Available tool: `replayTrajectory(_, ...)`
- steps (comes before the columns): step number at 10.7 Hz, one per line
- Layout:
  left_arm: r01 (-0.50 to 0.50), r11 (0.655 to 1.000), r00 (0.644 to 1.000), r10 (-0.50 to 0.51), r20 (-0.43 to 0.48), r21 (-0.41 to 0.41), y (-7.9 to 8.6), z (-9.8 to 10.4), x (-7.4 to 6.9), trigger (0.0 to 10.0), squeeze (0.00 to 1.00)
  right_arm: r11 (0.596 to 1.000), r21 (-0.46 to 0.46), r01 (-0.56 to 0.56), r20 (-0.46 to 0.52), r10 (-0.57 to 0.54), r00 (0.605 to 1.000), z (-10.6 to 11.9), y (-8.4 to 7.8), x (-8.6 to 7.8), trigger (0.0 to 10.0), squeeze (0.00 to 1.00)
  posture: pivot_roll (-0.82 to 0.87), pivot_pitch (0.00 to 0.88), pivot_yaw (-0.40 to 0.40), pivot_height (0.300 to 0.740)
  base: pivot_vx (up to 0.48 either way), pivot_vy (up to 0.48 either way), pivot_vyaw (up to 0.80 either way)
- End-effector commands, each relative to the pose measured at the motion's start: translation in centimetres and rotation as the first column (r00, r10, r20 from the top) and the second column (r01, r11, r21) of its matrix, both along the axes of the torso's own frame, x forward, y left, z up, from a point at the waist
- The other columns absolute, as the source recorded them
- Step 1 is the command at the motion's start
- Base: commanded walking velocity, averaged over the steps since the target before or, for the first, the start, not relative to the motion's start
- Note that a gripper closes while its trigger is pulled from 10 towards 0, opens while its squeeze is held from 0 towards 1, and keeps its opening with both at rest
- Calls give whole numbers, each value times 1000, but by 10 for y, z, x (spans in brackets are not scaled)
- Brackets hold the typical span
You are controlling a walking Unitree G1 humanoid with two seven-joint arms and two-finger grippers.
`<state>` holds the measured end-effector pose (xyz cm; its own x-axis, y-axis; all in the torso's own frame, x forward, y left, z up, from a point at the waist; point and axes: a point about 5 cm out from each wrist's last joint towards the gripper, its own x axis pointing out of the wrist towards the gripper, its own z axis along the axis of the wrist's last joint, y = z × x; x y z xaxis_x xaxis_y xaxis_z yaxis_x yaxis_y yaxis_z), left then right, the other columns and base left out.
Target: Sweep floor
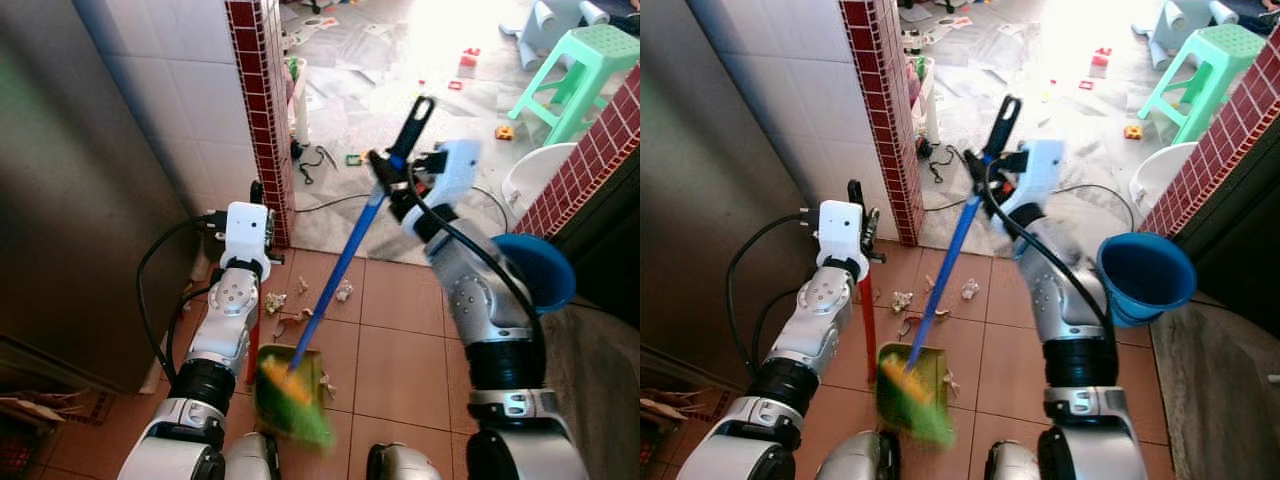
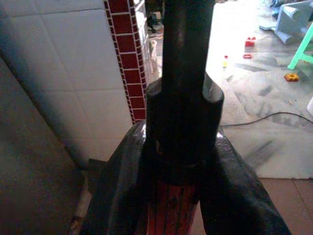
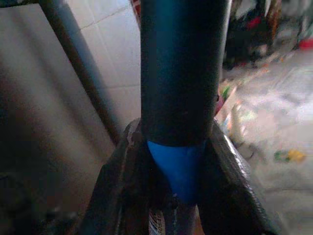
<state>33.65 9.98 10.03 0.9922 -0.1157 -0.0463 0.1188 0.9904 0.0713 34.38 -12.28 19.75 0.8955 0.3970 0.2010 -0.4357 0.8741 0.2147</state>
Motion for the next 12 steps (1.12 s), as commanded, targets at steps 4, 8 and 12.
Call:
replayTrajectory(4,119,992,990,-121,-70,-29,-14,-10,-4,10000,0,965,-102,243,253,-211,944,42,-29,5,10000,0,-51,76,57,740,0,0,0)
replayTrajectory(8,200,978,979,-202,-36,-62,-26,0,-5,10000,0,830,-340,442,194,-398,897,-13,-49,-4,10000,0,-54,72,59,740,0,0,0)
replayTrajectory(12,184,979,979,-174,105,-87,-10,44,1,10000,0,792,-409,454,199,-407,891,-30,-41,-3,10000,0,-39,79,51,740,0,0,0)
